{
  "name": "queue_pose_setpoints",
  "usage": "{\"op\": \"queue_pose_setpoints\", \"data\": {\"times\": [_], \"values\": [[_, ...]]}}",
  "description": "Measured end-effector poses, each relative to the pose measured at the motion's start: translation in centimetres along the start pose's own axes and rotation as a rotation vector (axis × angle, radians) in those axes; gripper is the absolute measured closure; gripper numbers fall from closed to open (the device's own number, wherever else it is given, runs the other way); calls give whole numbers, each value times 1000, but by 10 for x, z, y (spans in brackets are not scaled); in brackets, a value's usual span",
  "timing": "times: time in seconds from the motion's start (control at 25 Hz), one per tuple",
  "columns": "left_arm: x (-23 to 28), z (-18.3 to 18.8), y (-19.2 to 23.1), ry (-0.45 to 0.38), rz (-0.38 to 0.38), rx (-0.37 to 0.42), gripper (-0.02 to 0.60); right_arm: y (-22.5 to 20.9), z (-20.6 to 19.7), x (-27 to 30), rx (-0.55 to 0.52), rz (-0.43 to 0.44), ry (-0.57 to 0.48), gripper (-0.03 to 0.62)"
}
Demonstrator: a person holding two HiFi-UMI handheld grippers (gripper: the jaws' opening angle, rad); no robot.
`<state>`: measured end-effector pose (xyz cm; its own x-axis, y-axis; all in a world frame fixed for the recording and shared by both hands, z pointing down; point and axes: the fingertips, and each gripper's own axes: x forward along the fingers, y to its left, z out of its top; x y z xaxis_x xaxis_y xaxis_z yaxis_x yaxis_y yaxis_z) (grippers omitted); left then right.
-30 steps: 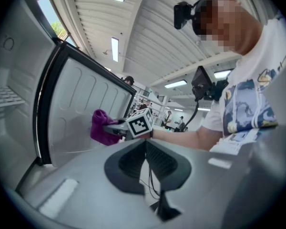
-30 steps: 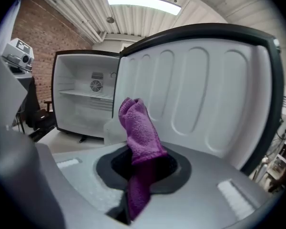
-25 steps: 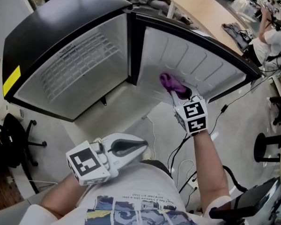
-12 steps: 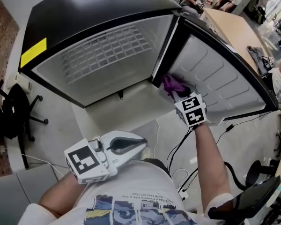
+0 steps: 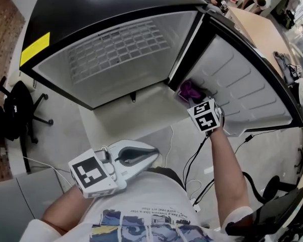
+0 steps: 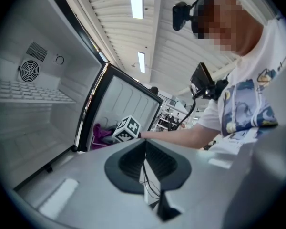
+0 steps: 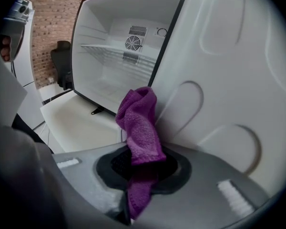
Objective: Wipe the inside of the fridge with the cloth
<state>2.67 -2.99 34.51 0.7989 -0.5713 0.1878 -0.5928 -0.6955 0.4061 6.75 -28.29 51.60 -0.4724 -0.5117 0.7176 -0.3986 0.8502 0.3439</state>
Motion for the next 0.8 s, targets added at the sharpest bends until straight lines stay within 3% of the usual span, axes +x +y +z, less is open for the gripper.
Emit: {"op": "queue_pose_setpoints", "data": {"times": [0.2,0.8], "values": [[1,-5,4,6,0,9,574,-1,-12,0,21,-13,41,540],[25,1,-16,61,-121,4,574,-16,-63,-33,113,-125,117,540]]}}
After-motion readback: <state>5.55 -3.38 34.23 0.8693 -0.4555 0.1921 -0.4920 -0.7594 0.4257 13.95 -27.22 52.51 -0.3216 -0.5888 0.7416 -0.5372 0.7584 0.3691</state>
